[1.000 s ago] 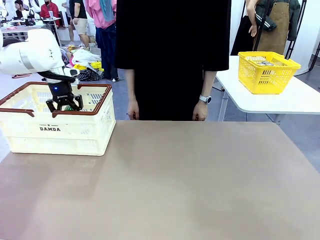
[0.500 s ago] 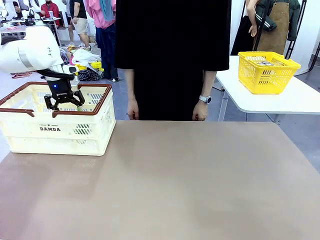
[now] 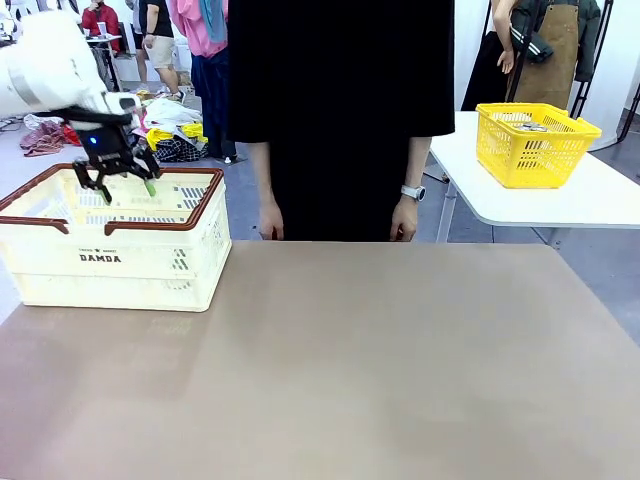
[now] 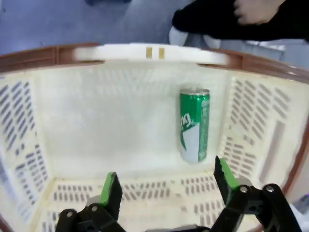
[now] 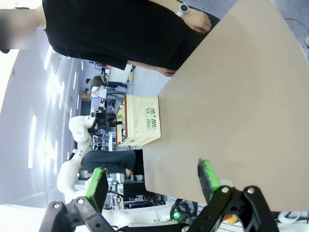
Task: Place the drinks into the Shopping basket.
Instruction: Pick up one drink and place it into the Shopping basket.
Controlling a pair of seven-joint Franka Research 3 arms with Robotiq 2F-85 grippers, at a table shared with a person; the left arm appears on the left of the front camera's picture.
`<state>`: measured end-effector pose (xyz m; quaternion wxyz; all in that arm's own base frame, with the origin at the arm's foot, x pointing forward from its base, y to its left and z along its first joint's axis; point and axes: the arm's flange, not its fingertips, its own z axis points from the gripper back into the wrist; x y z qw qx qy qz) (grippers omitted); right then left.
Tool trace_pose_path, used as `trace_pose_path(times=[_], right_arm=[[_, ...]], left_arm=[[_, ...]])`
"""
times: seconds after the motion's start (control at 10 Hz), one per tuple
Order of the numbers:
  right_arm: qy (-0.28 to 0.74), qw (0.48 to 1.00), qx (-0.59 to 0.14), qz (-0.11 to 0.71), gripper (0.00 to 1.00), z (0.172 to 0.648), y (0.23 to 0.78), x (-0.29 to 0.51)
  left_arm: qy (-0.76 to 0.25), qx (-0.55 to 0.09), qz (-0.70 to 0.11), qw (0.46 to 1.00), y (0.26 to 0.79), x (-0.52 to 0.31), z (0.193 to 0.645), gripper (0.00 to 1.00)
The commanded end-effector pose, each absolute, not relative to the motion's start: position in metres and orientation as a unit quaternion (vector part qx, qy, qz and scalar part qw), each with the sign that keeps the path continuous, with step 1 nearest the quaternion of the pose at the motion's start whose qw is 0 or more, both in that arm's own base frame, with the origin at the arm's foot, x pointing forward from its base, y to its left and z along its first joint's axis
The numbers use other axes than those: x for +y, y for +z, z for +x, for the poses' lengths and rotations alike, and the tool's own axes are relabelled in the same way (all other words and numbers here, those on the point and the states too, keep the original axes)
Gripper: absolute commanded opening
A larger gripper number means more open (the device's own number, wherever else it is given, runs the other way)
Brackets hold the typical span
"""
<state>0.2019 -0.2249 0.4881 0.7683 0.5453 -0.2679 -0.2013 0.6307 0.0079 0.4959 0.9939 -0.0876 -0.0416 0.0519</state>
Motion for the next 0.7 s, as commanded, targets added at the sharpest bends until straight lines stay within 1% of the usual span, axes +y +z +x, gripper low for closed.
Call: trace_pose_path(times=[0.0, 0.1, 0.3, 0.4, 0.5, 0.6], right_arm=[[-0.19, 0.762, -0.283, 0.551, 1.0, 0.204, 0.49, -0.226], [-0.19, 0.762, -0.283, 0.551, 1.0, 0.204, 0.49, -0.226], [-0.19, 0.762, -0.283, 0.551, 1.0, 0.204, 0.49, -0.226], [-0.19, 0.762, -0.283, 0.551, 1.0, 0.204, 0.49, -0.226], [-0.19, 0.762, -0.283, 0.551, 1.0, 0.204, 0.49, -0.226], [-0.19, 0.762, -0.283, 0.551, 1.0, 0.204, 0.49, -0.226]], left_arm=[[0.052, -0.026, -0.157, 0.986, 0.55, 0.03, 0.583, 1.0], [0.036, 0.03, -0.229, 0.972, 0.582, 0.05, 0.546, 1.0], [-0.027, 0.003, -0.324, 0.946, 0.615, 0.095, 0.479, 1.0], [-0.053, -0.026, -0.388, 0.92, 0.617, 0.119, 0.448, 1.0], [-0.076, -0.054, -0.484, 0.87, 0.613, 0.145, 0.417, 1.0], [-0.042, -0.082, -0.58, 0.809, 0.605, 0.167, 0.401, 1.0]])
